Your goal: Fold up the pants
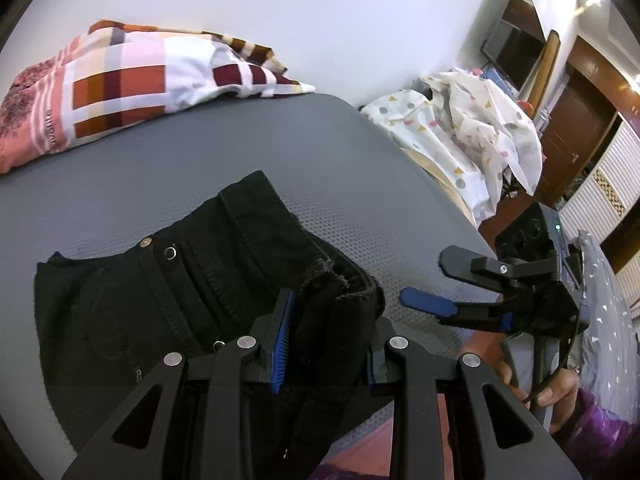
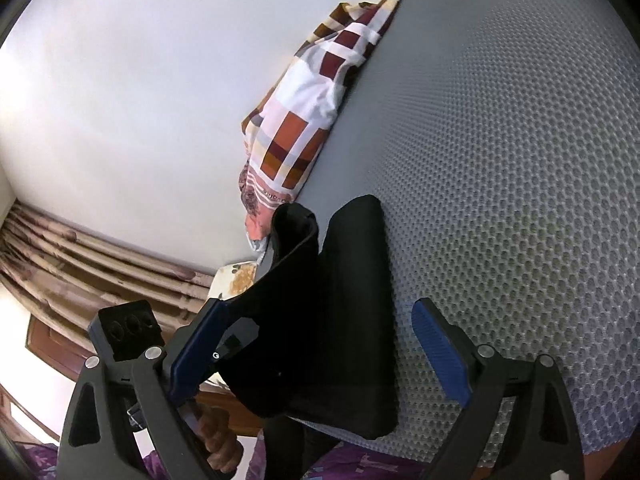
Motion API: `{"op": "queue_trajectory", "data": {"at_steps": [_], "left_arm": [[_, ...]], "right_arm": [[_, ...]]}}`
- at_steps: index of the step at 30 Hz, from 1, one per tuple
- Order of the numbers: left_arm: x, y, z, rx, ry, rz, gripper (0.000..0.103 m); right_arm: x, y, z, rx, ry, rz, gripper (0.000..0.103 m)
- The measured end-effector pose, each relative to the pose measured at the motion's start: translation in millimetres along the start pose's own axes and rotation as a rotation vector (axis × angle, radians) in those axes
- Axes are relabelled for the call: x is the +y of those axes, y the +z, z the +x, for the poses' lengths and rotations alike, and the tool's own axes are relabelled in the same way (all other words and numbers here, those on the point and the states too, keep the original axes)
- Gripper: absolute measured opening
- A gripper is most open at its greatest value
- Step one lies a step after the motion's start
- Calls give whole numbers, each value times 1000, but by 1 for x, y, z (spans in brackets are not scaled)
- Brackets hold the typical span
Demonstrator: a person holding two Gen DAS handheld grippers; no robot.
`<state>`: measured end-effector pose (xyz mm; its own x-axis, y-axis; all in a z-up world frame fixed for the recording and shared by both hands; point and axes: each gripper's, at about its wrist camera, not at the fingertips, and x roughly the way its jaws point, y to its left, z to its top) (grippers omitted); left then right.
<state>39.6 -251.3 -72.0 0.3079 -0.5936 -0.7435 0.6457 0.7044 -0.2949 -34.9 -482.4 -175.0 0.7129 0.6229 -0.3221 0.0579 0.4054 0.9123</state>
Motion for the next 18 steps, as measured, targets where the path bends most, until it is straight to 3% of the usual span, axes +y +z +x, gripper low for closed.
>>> {"op": "queue_trajectory", "data": {"at_steps": [6, 13, 15, 18], "left_arm": [[-19, 2, 16, 11, -7, 55, 29], [-34, -11, 40, 57, 54, 151, 30], [-38, -15, 44, 65, 58, 177, 33], [-44, -21, 43, 75, 31, 210, 46]], "right_arm": [[-9, -1, 0, -11, 10, 21, 93], [-10, -3, -3, -12, 17, 18, 93], [-10, -4, -5, -9, 10, 12, 93], [-9, -2, -4, -9, 10, 18, 93]]}}
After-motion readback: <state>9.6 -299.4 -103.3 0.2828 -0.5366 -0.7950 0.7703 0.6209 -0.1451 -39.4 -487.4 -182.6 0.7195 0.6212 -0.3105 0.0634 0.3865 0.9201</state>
